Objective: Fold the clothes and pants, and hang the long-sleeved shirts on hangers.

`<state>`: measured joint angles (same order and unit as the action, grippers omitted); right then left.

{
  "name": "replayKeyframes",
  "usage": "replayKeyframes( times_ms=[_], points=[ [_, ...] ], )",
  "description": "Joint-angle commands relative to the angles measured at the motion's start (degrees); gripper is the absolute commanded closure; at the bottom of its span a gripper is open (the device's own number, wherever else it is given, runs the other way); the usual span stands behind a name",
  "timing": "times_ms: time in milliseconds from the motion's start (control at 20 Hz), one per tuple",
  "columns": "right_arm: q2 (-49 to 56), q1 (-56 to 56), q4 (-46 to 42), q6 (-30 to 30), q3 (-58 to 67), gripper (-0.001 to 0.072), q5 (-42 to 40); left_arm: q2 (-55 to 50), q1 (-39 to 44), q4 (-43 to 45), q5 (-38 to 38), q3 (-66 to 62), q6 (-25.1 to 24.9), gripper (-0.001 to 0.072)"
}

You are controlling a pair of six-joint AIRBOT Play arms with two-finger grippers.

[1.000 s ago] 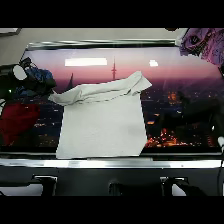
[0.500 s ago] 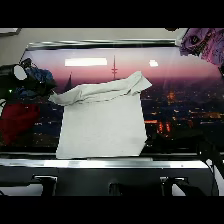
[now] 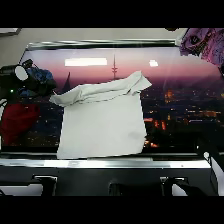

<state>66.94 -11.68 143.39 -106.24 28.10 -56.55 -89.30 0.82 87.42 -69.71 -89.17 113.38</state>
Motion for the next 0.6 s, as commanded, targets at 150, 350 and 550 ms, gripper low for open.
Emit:
replayKeyframes(
  times_ms=[150,350,550],
  points=[
    [2.99,-0.15,-19.56,12.50,33.81,0.0679,7.50,-0.13,-0.02,0.00,-1.75,0.02,0.02,0.0685],
    [12.92,-0.15,-24.96,19.02,52.11,0.0679,11.82,-0.63,0.09,-2.36,-1.99,0.02,0.02,0.0685],
    [21.33,0.09,-22.58,19.06,57.18,0.0678,11.02,-2.43,2.03,-3.87,-2.40,0.02,0.02,0.0685]
  ],
)
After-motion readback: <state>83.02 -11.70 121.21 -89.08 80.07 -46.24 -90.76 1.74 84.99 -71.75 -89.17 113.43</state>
